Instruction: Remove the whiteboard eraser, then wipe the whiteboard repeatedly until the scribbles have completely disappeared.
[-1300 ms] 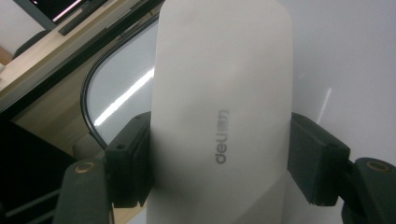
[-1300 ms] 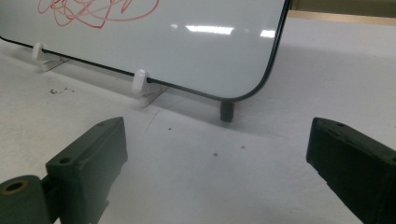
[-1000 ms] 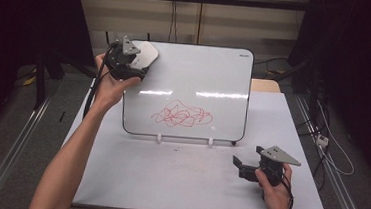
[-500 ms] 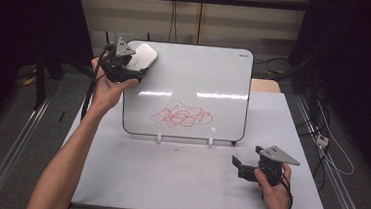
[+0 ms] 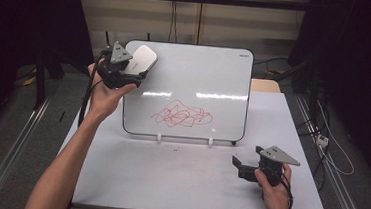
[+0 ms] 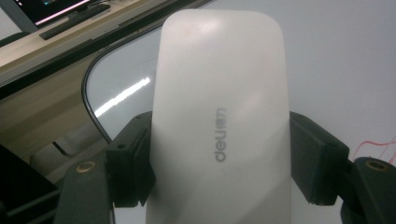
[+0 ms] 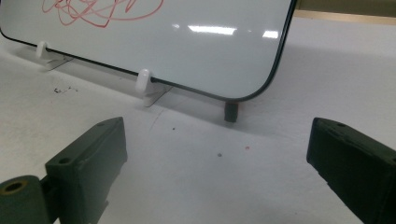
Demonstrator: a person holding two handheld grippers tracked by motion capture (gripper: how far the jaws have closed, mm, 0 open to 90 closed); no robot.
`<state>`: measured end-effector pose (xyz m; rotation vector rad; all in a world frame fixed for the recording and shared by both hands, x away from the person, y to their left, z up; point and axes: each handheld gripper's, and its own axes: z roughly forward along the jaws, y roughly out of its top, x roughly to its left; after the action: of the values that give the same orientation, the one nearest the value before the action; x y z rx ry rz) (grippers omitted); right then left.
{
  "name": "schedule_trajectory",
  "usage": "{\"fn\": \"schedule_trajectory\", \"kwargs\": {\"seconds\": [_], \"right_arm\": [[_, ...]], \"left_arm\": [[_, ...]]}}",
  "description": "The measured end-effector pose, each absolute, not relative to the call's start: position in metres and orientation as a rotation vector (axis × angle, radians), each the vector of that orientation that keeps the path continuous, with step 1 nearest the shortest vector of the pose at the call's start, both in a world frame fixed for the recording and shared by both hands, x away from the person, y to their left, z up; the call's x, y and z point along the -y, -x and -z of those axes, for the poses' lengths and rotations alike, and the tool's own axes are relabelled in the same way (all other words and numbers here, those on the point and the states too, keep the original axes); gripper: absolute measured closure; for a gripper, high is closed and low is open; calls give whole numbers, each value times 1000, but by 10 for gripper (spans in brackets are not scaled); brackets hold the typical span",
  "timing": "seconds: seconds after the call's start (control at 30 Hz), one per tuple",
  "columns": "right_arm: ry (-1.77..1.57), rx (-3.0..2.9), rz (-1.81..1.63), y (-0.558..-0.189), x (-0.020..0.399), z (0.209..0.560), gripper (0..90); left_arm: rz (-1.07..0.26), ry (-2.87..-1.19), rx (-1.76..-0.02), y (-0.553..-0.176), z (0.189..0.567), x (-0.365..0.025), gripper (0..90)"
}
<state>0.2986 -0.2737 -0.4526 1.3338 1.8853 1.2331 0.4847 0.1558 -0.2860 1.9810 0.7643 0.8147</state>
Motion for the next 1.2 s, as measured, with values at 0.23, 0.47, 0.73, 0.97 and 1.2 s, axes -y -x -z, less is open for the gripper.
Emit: {"fn": "schedule_trajectory", "kwargs": {"seconds": [0.23, 0.47, 0.73, 0.97, 1.2], "right_arm": [[-1333, -1883, -1237, -297, 275, 452, 50], [-1335, -1886, -1233, -297, 274, 452, 50], [-1352, -1883, -1222, -300, 273, 453, 50], [-1354, -1882, -1221, -300, 273, 453, 50], [-1340, -1889, -1217, -300, 273, 453, 51]], "left_arm": [[-806, -1960, -764, -473, 292, -158, 310], [-801, -1946, -746, -457, 296, -157, 309], [-778, -1925, -729, -450, 299, -158, 310], [-761, -1952, -749, -442, 312, -158, 310], [-765, -1994, -737, -435, 328, -150, 310]]}}
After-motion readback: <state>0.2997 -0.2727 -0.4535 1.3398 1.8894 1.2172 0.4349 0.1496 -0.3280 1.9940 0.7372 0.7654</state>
